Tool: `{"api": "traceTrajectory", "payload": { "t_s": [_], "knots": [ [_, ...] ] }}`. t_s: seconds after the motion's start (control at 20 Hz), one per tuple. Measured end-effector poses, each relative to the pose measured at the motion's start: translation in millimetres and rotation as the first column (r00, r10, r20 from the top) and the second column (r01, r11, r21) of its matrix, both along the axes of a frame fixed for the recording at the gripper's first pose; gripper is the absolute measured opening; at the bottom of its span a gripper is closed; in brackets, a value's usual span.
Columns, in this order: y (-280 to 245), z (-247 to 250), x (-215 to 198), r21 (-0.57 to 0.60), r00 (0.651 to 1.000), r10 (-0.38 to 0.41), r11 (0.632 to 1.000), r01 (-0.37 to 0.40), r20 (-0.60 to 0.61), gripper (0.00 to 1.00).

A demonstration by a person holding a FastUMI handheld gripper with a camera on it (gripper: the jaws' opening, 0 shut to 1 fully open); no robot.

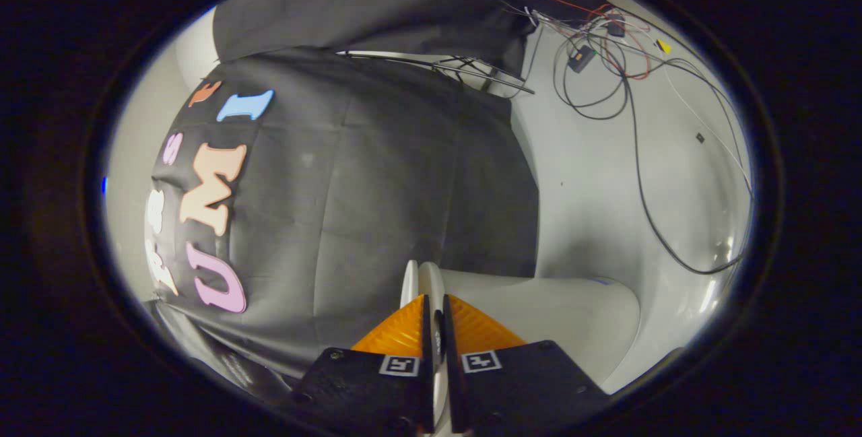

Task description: Open the toilet lid.

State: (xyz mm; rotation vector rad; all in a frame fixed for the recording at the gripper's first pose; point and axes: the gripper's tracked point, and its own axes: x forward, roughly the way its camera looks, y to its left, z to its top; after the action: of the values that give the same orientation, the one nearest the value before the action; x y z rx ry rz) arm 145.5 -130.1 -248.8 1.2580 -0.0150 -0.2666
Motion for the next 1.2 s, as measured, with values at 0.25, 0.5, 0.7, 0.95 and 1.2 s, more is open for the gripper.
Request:
{"api": "traceTrajectory", "payload": {
  "t_s": [0.25,0.5,0.7,0.95,1.2],
  "knots": [
    [5.2,8.0,0.7,-0.005,1.0,0.001,1.0,-0.001,-0.009,0.02],
    [13.2,29.7,-0.9,-0.078,0.999,0.035,0.996,-0.034,0.006,0.02],
    [32.3,70.4,0.8,-0.189,0.998,0.058,0.981,-0.052,0.027,0.02],
    [72.2,132.8,6.5,-0.329,0.993,0.094,0.942,-0.066,0.07,0.05],
    [127.9,189.3,14.2,-0.46,0.988,0.132,0.884,-0.081,0.079,0.07]
  ]
}}
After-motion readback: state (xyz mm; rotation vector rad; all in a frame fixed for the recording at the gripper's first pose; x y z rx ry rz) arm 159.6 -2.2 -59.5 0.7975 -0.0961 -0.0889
